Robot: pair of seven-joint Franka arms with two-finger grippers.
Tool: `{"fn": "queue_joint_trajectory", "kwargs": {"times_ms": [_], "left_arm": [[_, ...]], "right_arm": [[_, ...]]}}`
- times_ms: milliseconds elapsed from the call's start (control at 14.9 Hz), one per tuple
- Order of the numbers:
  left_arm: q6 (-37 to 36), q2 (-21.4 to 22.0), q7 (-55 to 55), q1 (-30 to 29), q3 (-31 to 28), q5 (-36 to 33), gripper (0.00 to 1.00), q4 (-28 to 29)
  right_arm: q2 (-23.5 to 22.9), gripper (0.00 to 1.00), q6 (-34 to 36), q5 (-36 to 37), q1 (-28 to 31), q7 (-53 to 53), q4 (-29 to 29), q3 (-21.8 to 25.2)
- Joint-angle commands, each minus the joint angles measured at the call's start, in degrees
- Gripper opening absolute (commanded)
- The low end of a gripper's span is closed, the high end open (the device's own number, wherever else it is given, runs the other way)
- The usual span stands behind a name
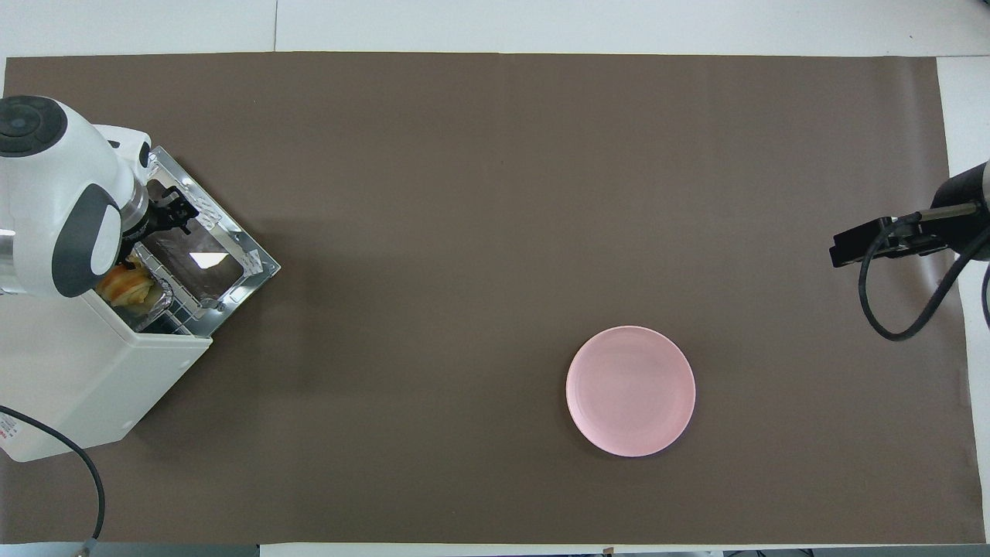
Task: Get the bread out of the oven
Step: 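Pull the foil tray out of the oven with the left gripper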
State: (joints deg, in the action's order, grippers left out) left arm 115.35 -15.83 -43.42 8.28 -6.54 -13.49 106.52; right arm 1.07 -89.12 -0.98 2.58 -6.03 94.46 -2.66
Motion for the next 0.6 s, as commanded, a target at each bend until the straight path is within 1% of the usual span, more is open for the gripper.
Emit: {"fn": "queue_joint_trajectory", "kwargs": {"times_ms": [0,67,134,336,403,538], "left_arm": [[2.4,2.0,2.4,-1.2,0.1,-1.3,0.35,3.9],[2.2,2.1,3.8,-1.4,0.1,-1.3,0.13,4.0],[1.7,2.2,4.6,-1.5,0.1,-1.3,0.0,4.0],[1.1,1.8,6.2,-1.1,0.1,-1.3,0.0,2.7],[0.4,1.2,6.2,-0.7,0.2,-1.3,0.0,0.8],[-2.1,-1.6,6.3,-0.1,1.0,-0.8,0.0,-6.4]], "right_arm": [[0.2,1.0,0.8,0.6,0.5,0.8,0.1,-1.0],[0.2,1.0,0.8,0.6,0.5,0.8,0.1,-1.0],[0.2,1.0,0.8,0.6,0.5,0.8,0.1,-0.9],[0.2,1.0,0.7,0.6,0.6,0.8,0.1,-0.9],[0.2,1.0,0.7,0.6,0.8,0.7,0.1,-0.9],[0.2,1.0,0.7,0.6,0.6,0.8,0.1,-0.9]]}}
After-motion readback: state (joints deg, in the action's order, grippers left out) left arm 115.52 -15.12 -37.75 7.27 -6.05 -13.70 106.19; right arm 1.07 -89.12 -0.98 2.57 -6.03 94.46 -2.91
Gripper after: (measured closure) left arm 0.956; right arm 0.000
